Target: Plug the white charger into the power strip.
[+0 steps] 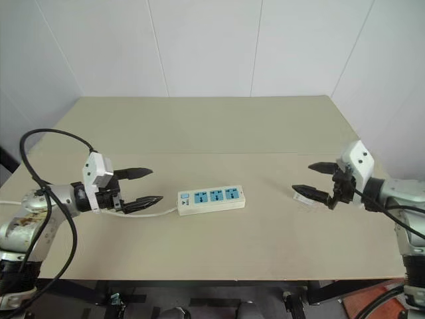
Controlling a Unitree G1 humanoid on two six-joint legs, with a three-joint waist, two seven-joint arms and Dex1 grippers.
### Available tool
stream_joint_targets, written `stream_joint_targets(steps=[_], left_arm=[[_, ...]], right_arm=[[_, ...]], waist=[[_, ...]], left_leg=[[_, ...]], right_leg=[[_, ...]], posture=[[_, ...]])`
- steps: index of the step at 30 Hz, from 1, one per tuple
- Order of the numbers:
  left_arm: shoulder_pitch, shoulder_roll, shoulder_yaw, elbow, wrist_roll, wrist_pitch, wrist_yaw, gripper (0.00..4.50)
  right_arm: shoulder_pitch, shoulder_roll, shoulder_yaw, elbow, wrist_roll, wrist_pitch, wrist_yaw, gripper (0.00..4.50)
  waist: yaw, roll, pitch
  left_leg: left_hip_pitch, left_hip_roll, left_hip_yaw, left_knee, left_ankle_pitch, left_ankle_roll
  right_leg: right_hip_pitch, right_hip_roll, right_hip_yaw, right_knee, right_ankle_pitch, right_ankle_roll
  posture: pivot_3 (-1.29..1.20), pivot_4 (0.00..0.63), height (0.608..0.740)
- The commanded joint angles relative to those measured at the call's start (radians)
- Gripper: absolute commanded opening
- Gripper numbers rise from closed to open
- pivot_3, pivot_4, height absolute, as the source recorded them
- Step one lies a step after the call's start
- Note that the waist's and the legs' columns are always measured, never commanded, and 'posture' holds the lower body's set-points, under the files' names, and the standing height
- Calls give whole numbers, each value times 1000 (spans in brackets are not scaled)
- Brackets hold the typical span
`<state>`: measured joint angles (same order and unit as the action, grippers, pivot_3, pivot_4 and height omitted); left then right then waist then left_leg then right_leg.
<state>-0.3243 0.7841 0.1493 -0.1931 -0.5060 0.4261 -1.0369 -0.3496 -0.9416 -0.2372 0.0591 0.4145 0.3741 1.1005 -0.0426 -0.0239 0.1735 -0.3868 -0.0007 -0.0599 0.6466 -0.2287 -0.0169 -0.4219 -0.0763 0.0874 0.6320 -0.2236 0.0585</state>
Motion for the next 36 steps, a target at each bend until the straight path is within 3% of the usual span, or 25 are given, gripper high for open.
stream_joint_targets(steps=[1,7,15,22,36], left_arm=[[25,23,58,-80,-35,22,18,4500],[73,30,85,-123,-57,38,26,4500],[95,62,128,-127,-76,40,24,4500],[-7,-14,26,-31,-26,-15,34,4500],[-212,-101,-145,239,67,-164,-124,4500]], right_arm=[[38,-45,-47,-64,-16,-25,-3,4442],[132,-116,-107,-87,-47,-69,5,4442],[204,-88,-153,-180,-20,-46,-27,4442],[206,-62,-162,-230,9,-32,-50,4442],[242,-18,-193,-325,62,-2,-109,4442]], waist=[[0,0,0],[0,0,0],[-2,0,0],[6,0,0],[2,-1,-1]], left_leg=[[0,0,0,0,0,0],[1,0,0,0,0,0],[1,0,0,0,0,0],[1,0,0,1,0,0],[1,0,0,1,0,1]], right_leg=[[0,0,0,0,0,0],[1,0,0,0,0,0],[1,1,0,0,0,0],[2,0,0,0,0,0],[2,0,0,0,0,0]], posture=[[0,150,740],[0,150,740],[0,150,740],[0,150,740],[0,150,740]])
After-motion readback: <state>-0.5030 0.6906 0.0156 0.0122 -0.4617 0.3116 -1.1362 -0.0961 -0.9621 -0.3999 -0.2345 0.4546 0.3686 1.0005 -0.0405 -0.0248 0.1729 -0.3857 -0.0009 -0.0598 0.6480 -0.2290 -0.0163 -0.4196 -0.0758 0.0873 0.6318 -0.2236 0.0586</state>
